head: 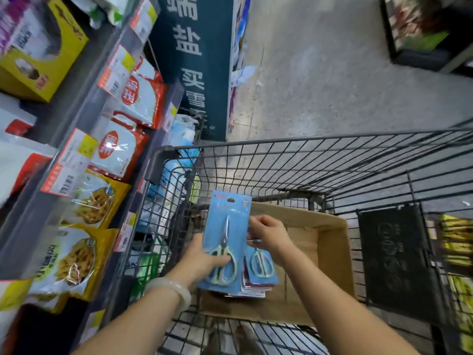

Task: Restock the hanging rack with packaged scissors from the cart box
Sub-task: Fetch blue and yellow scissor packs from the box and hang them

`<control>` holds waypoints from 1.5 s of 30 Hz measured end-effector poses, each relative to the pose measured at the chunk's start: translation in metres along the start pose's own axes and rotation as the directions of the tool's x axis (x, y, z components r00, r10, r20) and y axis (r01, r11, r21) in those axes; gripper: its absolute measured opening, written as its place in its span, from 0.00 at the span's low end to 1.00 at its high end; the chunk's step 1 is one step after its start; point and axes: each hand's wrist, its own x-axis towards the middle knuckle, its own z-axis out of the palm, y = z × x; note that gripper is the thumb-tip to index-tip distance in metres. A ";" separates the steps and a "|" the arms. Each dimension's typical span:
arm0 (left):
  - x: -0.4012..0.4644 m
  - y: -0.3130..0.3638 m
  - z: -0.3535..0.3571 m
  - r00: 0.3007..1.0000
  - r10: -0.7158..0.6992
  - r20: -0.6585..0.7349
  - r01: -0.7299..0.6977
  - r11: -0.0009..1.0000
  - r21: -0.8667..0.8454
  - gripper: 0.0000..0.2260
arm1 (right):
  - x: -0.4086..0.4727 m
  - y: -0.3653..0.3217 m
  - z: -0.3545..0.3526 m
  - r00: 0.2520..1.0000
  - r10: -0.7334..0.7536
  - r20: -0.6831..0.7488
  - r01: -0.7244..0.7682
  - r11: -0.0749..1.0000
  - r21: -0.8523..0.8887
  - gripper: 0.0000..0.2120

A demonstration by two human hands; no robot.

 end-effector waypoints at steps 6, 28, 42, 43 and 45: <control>0.019 -0.024 -0.011 0.998 -0.043 -0.052 0.041 0.998 -0.037 0.21 | 0.041 0.087 -0.019 0.927 0.262 -0.267 -0.353 0.848 -0.396 0.28; -0.015 -0.020 -0.024 0.993 0.046 -0.112 -0.045 0.999 0.010 0.20 | -0.044 0.045 -0.025 0.994 0.100 -0.045 -0.101 0.995 -0.023 0.08; -0.167 -0.043 -0.013 0.865 0.243 -0.438 -0.356 0.914 -0.195 0.14 | -0.154 -0.025 -0.015 0.905 -0.203 0.375 0.291 0.937 -0.194 0.13; -0.183 -0.052 -0.009 0.839 0.236 -0.490 -0.374 0.905 -0.205 0.14 | -0.165 -0.023 -0.013 0.884 -0.224 0.410 0.327 0.924 -0.200 0.13; -0.213 -0.077 -0.004 0.795 0.185 -0.578 -0.398 0.879 -0.265 0.16 | -0.188 -0.017 -0.005 0.844 -0.237 0.481 0.376 0.901 -0.215 0.12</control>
